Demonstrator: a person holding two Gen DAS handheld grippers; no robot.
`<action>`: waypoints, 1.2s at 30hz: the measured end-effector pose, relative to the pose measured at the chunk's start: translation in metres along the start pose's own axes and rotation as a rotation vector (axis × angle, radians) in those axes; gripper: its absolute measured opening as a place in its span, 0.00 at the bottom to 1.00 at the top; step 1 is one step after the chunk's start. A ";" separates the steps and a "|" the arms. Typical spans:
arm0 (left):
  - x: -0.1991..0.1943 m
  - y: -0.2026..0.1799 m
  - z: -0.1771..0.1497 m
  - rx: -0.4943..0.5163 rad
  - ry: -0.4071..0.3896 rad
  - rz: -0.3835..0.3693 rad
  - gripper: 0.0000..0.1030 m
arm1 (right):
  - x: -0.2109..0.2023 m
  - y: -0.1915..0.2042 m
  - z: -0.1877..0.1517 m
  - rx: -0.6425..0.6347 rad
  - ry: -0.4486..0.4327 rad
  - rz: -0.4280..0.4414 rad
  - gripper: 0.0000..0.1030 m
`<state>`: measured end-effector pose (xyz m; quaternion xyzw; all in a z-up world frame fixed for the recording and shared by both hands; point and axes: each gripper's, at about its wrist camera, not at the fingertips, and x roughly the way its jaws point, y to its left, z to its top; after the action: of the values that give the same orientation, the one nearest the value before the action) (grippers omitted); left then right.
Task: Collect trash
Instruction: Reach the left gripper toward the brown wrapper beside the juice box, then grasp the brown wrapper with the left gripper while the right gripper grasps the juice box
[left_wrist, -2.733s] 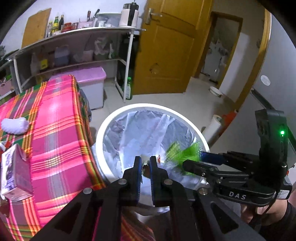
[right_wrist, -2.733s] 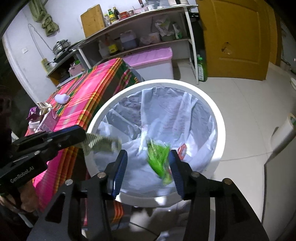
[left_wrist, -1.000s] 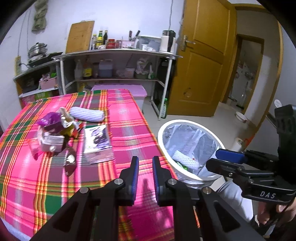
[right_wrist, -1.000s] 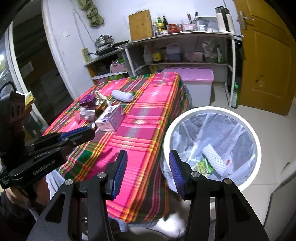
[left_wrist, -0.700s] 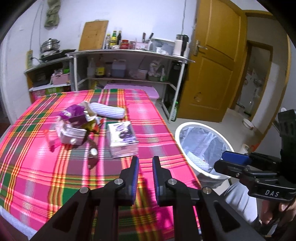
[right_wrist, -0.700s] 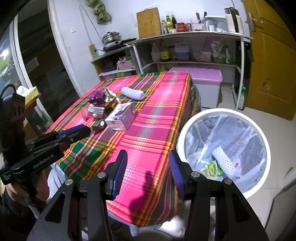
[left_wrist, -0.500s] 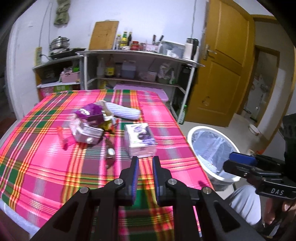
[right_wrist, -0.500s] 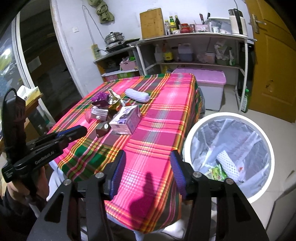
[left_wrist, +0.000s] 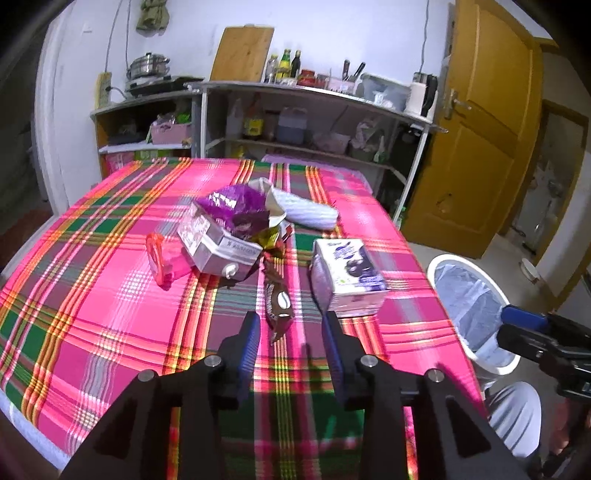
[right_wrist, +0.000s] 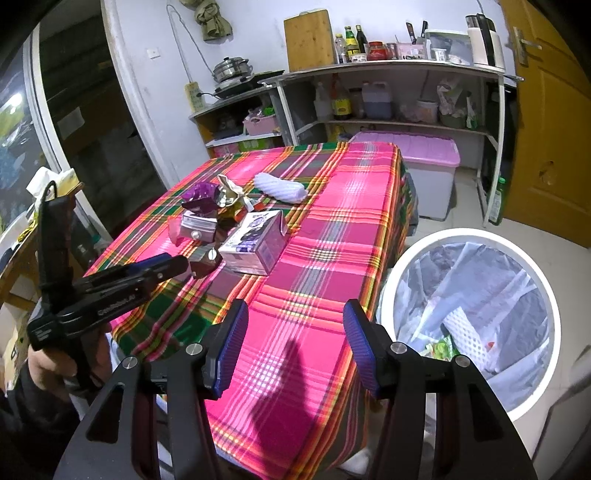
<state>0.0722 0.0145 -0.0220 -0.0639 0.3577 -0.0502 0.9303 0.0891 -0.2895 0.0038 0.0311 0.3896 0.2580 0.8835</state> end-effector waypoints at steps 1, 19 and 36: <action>0.004 0.001 0.001 -0.001 0.005 0.000 0.33 | 0.001 -0.001 0.000 0.001 0.001 -0.001 0.53; 0.054 -0.001 0.001 0.014 0.082 0.032 0.18 | 0.032 -0.001 0.015 0.008 0.033 0.000 0.53; 0.012 0.033 -0.009 -0.046 0.013 0.023 0.17 | 0.098 0.056 0.044 -0.086 0.063 0.000 0.62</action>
<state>0.0767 0.0450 -0.0418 -0.0811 0.3657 -0.0318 0.9267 0.1511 -0.1875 -0.0171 -0.0150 0.4057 0.2755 0.8714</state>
